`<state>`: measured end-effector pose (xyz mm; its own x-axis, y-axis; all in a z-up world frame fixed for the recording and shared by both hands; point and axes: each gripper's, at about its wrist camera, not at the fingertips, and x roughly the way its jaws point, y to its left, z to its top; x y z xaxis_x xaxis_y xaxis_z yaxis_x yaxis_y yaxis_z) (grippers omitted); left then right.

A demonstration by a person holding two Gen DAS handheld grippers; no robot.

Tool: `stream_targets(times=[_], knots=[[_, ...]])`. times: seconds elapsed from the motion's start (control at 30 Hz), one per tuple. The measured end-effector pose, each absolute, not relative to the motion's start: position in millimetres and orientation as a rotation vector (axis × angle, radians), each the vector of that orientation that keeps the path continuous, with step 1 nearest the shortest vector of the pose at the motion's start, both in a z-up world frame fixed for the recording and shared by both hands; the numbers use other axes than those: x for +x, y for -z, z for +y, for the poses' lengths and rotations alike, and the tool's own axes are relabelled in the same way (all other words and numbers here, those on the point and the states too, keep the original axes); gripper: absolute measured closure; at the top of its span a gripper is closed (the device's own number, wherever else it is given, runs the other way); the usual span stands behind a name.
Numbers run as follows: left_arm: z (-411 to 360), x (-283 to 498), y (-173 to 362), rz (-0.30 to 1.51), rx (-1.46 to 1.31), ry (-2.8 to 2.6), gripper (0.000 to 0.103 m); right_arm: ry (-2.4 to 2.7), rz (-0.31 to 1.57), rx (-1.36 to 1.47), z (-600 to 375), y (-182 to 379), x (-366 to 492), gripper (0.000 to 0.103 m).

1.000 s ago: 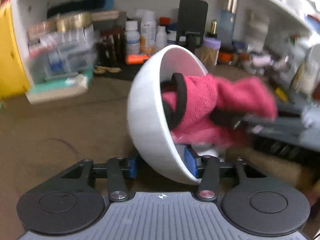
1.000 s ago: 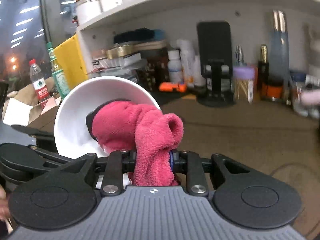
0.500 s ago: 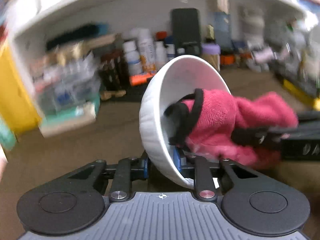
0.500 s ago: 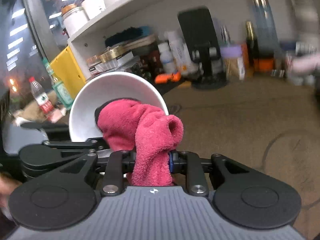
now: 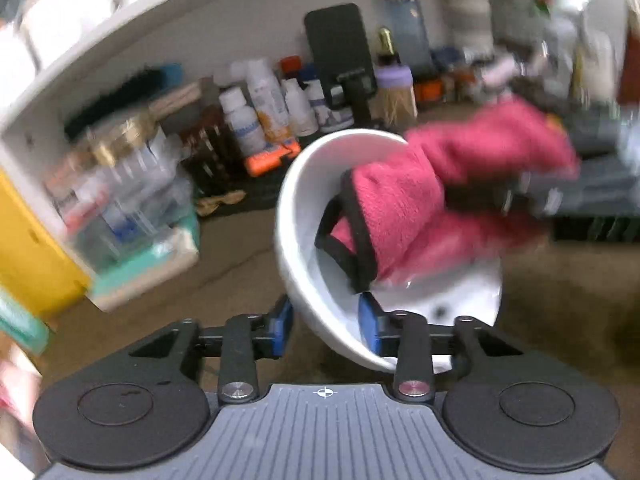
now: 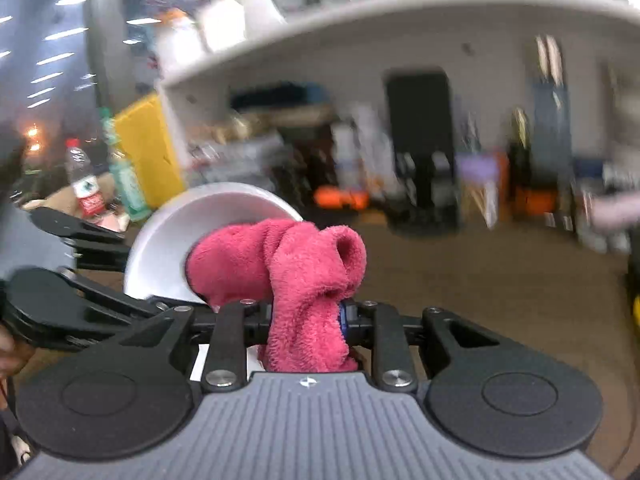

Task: Clean bowl
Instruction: 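Hold the bowl with the left gripper while the right gripper scrubs the towel around inside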

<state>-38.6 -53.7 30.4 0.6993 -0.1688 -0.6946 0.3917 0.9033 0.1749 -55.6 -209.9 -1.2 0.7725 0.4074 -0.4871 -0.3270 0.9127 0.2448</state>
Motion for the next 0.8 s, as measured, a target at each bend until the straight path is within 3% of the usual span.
stream_targets(times=[0.2, 0.27, 0.3, 0.37, 0.4, 0.8], knots=[[-47.3, -30.4, -7.0, 0.764, 0.043, 0.173, 0.016, -0.379, 0.669, 0.380, -230.4, 20.1, -59.3, 0.074], [-50.6, -36.3, 2.7, 0.727, 0.004, 0.159, 0.015, -0.384, 0.685, 0.424, -232.9, 22.4, -62.0, 0.074], [-52.0, -37.3, 2.9, 0.721, 0.011, 0.160, 0.021, -0.394, 0.687, 0.439, -232.8, 22.3, -65.3, 0.074], [-59.3, -39.9, 0.3, 0.707, 0.050, 0.225, 0.047, -0.399, 0.683, 0.437, -231.8, 19.5, -69.4, 0.074], [-61.8, -40.1, -2.7, 0.708, 0.070, 0.266, 0.066, -0.394, 0.675, 0.429, -230.6, 15.7, -68.5, 0.074], [-65.1, -44.4, -16.1, 0.764, 0.297, 0.391, 0.068, -0.451, 0.345, 0.003, -184.9, -57.9, -74.3, 0.076]])
